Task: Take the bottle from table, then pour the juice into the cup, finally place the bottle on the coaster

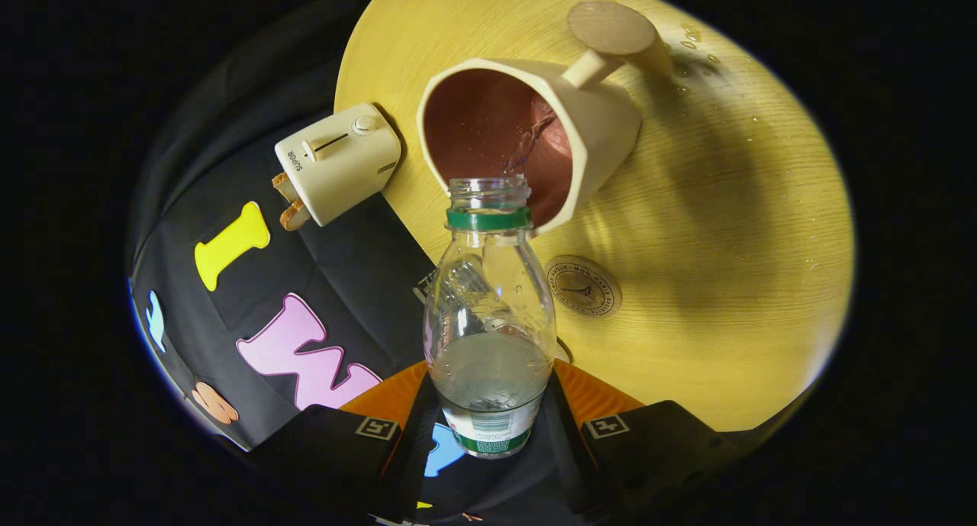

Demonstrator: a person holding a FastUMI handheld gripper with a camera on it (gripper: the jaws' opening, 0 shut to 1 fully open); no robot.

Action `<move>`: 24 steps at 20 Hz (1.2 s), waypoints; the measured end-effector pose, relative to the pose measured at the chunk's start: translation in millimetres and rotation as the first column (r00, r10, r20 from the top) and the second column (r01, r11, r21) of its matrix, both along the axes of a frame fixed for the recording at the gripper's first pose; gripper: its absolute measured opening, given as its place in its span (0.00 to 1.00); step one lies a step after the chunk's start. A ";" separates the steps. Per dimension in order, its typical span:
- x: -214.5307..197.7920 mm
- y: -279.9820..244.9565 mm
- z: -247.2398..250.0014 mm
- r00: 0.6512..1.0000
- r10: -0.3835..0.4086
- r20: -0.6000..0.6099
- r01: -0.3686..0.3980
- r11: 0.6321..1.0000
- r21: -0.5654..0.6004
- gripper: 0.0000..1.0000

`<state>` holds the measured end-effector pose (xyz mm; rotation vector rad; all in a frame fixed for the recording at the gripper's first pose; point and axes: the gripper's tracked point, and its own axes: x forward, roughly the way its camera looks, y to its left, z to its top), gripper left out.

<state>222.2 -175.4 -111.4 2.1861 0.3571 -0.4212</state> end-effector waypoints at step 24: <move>2.1 -30.2 32.3 0.990 -0.137 0.028 0.127 0.964 0.233 0.73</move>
